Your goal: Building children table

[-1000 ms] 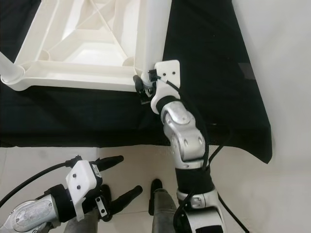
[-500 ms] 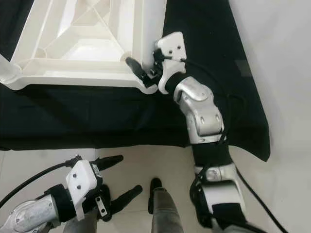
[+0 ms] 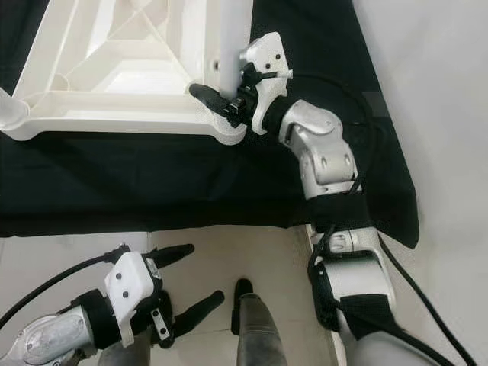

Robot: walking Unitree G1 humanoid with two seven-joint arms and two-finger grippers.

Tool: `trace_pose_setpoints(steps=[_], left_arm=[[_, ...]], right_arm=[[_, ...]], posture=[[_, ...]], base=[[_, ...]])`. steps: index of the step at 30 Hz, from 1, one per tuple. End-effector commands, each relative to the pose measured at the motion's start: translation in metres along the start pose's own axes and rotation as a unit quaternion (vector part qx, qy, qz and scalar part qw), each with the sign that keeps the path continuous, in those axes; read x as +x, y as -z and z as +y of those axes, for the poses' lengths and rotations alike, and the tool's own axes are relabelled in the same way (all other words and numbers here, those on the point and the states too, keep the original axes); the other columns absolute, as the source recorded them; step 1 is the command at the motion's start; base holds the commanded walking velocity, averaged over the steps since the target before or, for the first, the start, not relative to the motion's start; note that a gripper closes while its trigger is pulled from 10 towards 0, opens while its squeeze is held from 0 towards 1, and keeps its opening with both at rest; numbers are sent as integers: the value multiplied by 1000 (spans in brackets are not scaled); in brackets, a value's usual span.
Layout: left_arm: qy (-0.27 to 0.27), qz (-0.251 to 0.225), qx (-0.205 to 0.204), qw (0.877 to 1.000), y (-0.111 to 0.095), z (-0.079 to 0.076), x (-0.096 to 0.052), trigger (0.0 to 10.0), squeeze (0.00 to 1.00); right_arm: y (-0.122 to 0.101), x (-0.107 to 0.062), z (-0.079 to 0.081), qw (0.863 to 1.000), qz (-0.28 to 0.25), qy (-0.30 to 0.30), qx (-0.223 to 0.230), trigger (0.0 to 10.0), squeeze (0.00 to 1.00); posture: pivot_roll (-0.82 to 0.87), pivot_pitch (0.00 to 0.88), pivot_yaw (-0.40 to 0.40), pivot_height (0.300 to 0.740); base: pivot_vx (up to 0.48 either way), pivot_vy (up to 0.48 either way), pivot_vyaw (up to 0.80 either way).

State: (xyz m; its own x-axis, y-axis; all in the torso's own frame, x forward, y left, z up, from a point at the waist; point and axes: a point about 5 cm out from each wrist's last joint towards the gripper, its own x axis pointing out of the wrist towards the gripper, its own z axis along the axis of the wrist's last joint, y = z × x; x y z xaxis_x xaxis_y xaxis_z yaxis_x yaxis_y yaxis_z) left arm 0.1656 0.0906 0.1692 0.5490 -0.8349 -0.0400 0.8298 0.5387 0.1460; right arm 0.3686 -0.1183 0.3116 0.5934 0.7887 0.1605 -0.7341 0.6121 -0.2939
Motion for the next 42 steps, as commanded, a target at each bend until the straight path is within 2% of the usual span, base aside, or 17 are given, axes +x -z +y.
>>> trace_pose_setpoints(steps=[1,9,11,13,14,15,18,24,28,29,30,31,32,33,38,39,42], left_arm=[[5,6,-9,1000,4,-5,0,10000,0],[6,6,-10,1000,5,-5,1,10000,0],[3,5,-10,1000,6,-3,1,10000,0],[0,3,-10,1000,6,-3,0,10000,0],[0,3,-10,1000,6,-3,0,10000,0],[-2,2,-9,1000,5,-2,1,10000,0],[-9,0,-6,1000,4,0,2,10000,0],[-59,15,14,998,6,13,-5,10000,0],[-76,18,18,997,6,17,-7,10000,0],[-87,20,21,996,6,20,-9,10000,0],[-108,23,26,994,6,23,-12,10000,0],[-127,26,32,991,6,26,-15,10000,0],[-127,26,32,991,6,26,-15,10000,0],[-162,36,48,985,5,33,-22,10000,0],[-188,43,59,979,5,39,-28,10000,0],[-194,43,61,978,4,41,-30,10000,0],[-202,41,66,976,3,44,-31,10000,0]], right_arm=[[4,3,5,1000,-1,-29,9,0,0],[20,-4,2,999,35,4,12,0,0],[45,-12,3,987,94,133,15,0,0],[73,-35,14,936,146,320,30,0,0],[73,-35,14,936,146,320,30,0,0],[84,-42,30,923,166,346,43,0,0],[99,-41,51,916,178,349,84,0,0],[88,-19,37,925,154,340,72,0,0],[85,-17,38,923,154,344,73,235,0],[83,-17,39,922,153,349,73,10000,0],[81,-15,39,924,156,342,71,10000,75],[78,-16,37,925,155,338,71,10000,1000],[78,-16,37,925,155,338,71,10000,1000],[66,-14,27,941,122,306,74,10000,1000],[45,-10,18,967,56,239,70,10000,957],[39,-9,12,976,41,204,64,10000,0],[30,-12,0,986,35,160,35,10000,0]], posture=[[58,397,-62,740],[36,388,-70,740],[31,388,-73,740],[26,388,-79,740],[26,388,-79,740],[47,404,-73,740],[47,383,-59,740],[66,384,-63,740],[74,387,-68,740],[74,387,-68,740],[86,392,-69,740],[87,392,-69,740],[87,392,-69,740],[96,394,-65,740],[93,396,-62,740],[92,394,-62,740],[97,395,-66,740]], base=[[0,0,0],[0,0,0],[0,0,0],[0,0,0],[0,0,0],[0,0,0],[0,0,0],[0,0,0],[0,0,0],[0,0,0],[0,0,0],[0,0,0],[0,0,0],[0,0,0],[0,0,0],[0,0,0],[0,0,0]])
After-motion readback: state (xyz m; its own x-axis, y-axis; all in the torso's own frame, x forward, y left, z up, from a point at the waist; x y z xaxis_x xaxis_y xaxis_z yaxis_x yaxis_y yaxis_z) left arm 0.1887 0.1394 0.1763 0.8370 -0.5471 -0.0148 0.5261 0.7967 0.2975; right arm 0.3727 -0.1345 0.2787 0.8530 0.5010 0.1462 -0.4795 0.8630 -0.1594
